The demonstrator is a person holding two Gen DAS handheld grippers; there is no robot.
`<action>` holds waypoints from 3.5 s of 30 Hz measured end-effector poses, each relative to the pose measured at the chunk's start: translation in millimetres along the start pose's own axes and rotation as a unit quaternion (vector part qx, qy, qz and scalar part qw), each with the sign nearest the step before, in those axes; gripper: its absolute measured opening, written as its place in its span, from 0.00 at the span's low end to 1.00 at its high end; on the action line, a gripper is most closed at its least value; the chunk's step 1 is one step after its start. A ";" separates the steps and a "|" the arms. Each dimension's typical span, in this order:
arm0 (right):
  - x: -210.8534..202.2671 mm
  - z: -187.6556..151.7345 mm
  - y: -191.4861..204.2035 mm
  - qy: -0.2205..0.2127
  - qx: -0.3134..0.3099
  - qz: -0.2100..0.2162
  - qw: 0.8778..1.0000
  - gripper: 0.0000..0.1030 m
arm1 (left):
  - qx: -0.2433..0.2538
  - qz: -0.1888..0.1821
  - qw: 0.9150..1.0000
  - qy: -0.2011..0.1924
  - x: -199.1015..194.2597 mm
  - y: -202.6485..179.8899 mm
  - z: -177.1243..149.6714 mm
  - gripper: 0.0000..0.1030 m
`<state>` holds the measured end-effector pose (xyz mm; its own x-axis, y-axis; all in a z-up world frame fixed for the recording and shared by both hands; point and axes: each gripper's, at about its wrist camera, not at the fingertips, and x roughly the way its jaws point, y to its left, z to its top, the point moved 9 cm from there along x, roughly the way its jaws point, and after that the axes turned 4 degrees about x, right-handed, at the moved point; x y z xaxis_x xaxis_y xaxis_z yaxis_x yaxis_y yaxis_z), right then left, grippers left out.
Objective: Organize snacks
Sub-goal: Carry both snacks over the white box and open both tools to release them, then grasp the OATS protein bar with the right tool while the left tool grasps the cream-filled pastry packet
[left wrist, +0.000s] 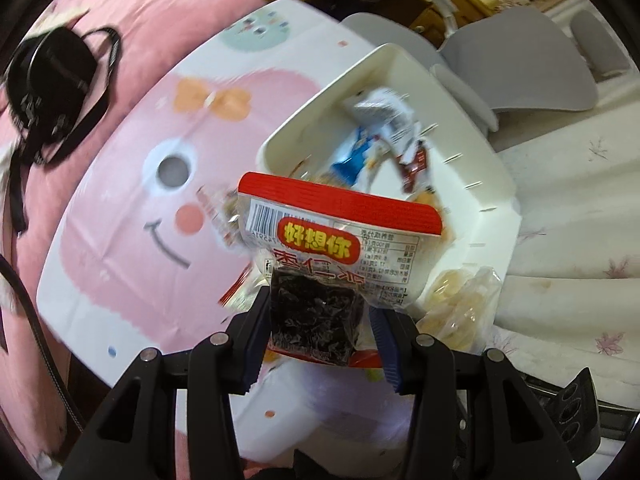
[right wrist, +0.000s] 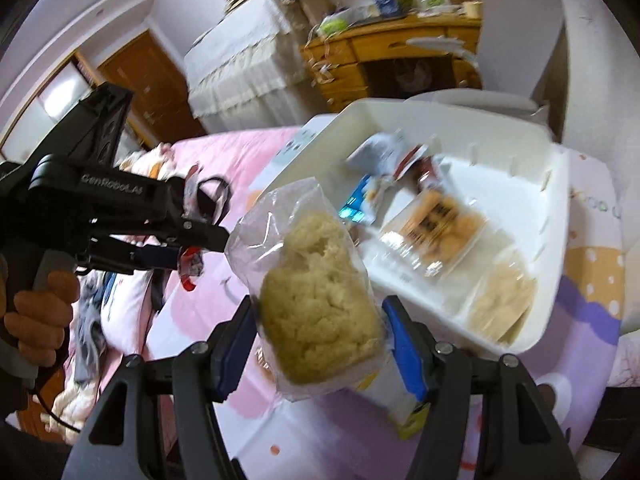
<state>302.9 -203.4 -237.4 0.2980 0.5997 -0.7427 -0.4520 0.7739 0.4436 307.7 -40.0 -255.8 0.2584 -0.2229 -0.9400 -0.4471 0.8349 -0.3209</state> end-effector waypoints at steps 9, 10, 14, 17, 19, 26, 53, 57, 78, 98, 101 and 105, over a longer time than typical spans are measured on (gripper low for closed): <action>-23.9 27.6 -47.1 -0.054 0.035 -0.049 0.997 0.62 | 0.063 -0.005 0.998 -0.028 -3.2 -48.8 27.5 0.45; -27.0 30.1 -52.5 -0.059 0.037 -0.056 0.996 0.62 | 0.069 -0.007 0.997 -0.031 -3.8 -55.4 29.6 0.45; -30.4 29.4 -65.7 -0.060 0.049 -0.068 0.995 0.62 | 0.084 -0.013 0.996 -0.038 -5.0 -70.4 30.9 0.45; -32.1 27.0 -70.6 -0.056 0.061 -0.066 0.994 0.62 | 0.091 -0.012 0.995 -0.034 -2.4 -75.3 30.1 0.46; -34.0 25.6 -72.4 -0.056 0.067 -0.067 0.994 0.62 | 0.097 -0.010 0.995 -0.034 -1.3 -78.1 30.2 0.46; -45.0 16.8 -80.8 -0.055 0.091 -0.074 0.992 0.62 | 0.102 -0.018 0.994 -0.025 -5.5 -85.2 23.7 0.50; -50.2 -78.3 -98.3 0.013 0.310 -0.049 0.950 0.62 | 0.228 0.003 0.974 0.018 -6.0 -24.0 -57.3 0.54; -36.0 -96.2 -88.8 0.034 0.350 -0.030 0.936 0.62 | 0.253 0.003 0.967 0.022 -3.4 -14.2 -55.9 0.54; 31.2 -136.3 -39.0 -0.001 0.536 -0.037 0.843 0.62 | 0.535 0.026 0.844 0.025 43.3 -4.2 -50.8 0.72; 67.4 -109.1 -49.9 -0.048 0.581 -0.132 0.801 0.62 | 0.608 -0.054 0.792 -0.022 101.9 -17.9 -36.2 0.72; 73.0 -105.0 -54.1 -0.048 0.595 -0.150 0.788 0.59 | 0.620 -0.048 0.783 -0.028 110.4 -17.7 -36.1 0.72; 78.3 -101.7 -60.4 -0.049 0.612 -0.165 0.772 0.58 | 0.627 -0.044 0.777 -0.033 117.0 -18.7 -36.9 0.72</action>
<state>268.0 -223.9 -373.3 0.3156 0.2942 -0.9021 0.7779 0.4642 0.4235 314.7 -100.3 -364.1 0.3026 -0.3145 -0.8997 0.7506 0.6604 0.0216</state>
